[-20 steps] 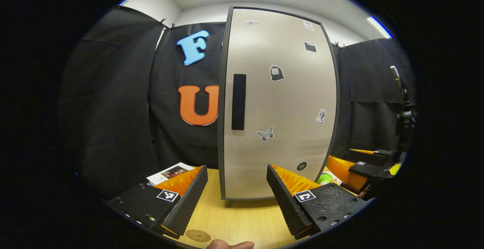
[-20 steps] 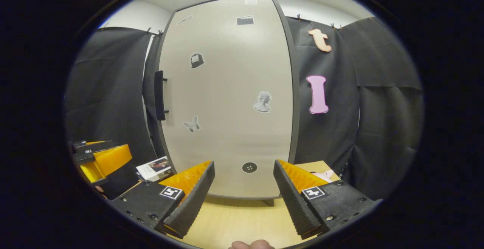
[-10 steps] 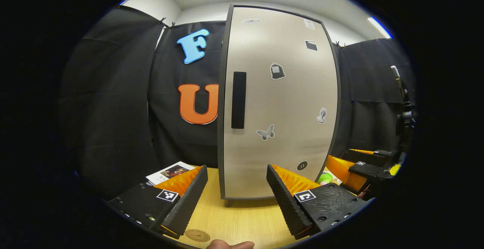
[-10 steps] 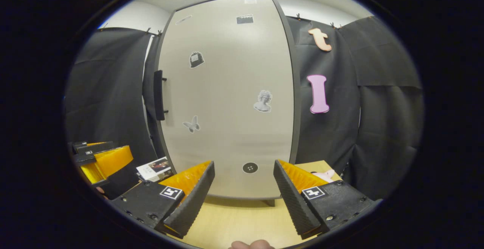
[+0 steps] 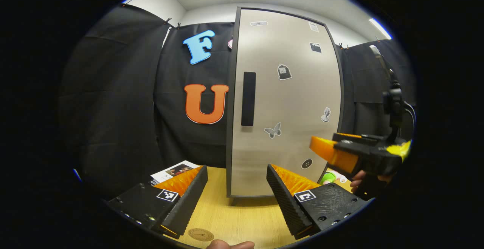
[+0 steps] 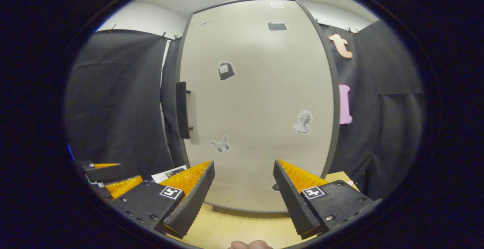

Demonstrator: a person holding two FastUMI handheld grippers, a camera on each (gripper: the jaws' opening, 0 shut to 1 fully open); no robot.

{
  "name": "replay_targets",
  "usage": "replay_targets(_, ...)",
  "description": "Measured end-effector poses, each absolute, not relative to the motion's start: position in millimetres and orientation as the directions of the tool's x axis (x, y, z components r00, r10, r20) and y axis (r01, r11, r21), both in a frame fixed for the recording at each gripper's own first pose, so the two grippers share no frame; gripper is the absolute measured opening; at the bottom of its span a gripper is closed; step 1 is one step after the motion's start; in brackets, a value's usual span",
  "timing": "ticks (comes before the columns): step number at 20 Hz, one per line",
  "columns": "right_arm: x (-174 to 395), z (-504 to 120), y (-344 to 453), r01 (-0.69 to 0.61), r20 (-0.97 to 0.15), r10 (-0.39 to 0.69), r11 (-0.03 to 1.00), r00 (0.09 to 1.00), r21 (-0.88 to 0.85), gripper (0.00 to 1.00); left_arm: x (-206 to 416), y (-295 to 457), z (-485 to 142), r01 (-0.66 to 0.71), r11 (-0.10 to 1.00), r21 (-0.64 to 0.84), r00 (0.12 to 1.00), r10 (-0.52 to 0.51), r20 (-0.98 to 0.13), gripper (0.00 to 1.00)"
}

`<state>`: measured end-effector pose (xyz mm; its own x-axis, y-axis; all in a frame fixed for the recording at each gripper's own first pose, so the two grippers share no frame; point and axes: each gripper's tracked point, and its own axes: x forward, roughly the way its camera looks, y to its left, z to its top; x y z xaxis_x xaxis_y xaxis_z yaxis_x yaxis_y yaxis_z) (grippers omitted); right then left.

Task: Open the cabinet door with the right hand, grasp the bottle in the cabinet with the left hand and place it on the coaster, then close the cabinet door with the right hand.

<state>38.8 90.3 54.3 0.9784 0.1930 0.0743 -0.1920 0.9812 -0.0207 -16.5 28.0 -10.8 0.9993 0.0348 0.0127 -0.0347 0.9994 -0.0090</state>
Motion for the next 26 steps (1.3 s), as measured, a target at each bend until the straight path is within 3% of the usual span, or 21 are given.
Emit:
replay_targets(6, 70, 109, 186, -0.3, 0.12, 0.313, 0.947, 0.942, -0.111, 1.0, -36, 60, -29, -0.078, 0.997, -0.019, 0.997, 0.078, -0.002, 0.95)
replay_targets(13, 119, 98, 236, -0.26, 0.039, 0.267, 0.956, 0.963, -0.137, 1.0, -51, 89, -35, -0.095, 0.994, -0.047, 0.995, 0.095, 0.006, 0.95)
replay_targets(15, 122, 98, 238, -0.252, 0.038, 0.258, 0.961, 0.965, -0.114, 0.92, -53, 98, -40, -0.099, 0.994, -0.053, 0.995, 0.099, -0.005, 0.95)
replay_targets(17, 132, 99, 229, -0.198, 0.054, 0.206, 0.972, 0.977, -0.127, 0.75, -53, 106, -45, -0.101, 0.992, -0.079, 0.995, 0.1, -0.015, 0.95)
replay_targets(20, 133, 101, 226, -0.194, 0.064, 0.203, 0.973, 0.977, -0.122, 0.31, -53, 119, -53, -0.109, 0.988, -0.107, 0.994, 0.106, -0.036, 0.95)
replay_targets(26, 124, 101, 226, -0.206, 0.07, 0.219, 0.966, 0.973, -0.155, 0.11, -52, 132, -60, -0.103, 0.985, -0.138, 0.994, 0.096, -0.056, 0.95)
